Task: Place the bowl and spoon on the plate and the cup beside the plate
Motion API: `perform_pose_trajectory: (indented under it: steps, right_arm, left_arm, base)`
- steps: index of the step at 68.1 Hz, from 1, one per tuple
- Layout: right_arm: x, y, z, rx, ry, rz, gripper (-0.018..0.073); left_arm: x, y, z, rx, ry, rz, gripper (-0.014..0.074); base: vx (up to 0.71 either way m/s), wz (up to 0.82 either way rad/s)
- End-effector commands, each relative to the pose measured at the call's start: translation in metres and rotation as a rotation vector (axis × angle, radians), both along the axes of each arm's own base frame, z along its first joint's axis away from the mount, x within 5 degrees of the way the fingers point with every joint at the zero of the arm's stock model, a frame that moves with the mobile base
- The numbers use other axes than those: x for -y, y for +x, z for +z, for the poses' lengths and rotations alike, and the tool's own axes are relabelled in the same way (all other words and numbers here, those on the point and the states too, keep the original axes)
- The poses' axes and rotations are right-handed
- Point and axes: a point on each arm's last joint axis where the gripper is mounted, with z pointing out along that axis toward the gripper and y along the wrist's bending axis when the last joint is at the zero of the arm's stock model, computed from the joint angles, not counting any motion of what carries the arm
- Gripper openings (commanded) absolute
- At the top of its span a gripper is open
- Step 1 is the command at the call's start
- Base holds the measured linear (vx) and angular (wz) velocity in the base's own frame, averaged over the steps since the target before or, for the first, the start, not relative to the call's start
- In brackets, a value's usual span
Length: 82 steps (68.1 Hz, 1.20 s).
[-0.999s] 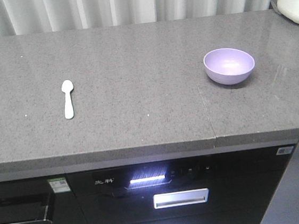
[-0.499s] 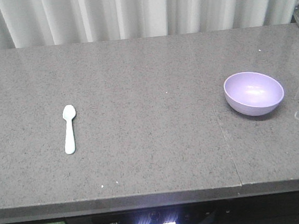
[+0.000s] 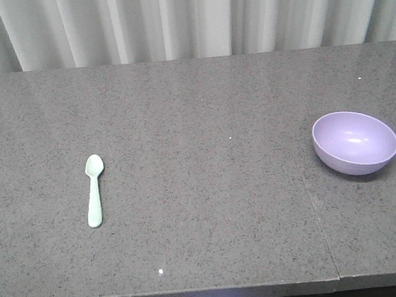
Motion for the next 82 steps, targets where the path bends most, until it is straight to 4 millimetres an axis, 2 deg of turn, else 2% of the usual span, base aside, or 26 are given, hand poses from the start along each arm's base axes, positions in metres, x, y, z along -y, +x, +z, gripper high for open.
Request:
perform_pose_trajectory:
  steps: [1,82]
  right_arm:
    - [0.0008,-0.0007,0.0036,0.07,-0.005,-0.012,-0.0011]
    - [0.0008,-0.0006,0.0034,0.068,-0.005,-0.012,-0.0011]
  left_arm:
    - [0.0007,-0.0026,0.0138,0.107,-0.019,-0.012,-0.0006]
    - [0.0007,-0.0026,0.0138,0.107,-0.019,-0.012,-0.0006]
  base:
    - [0.05,0.01]
    - [0.01,0.0]
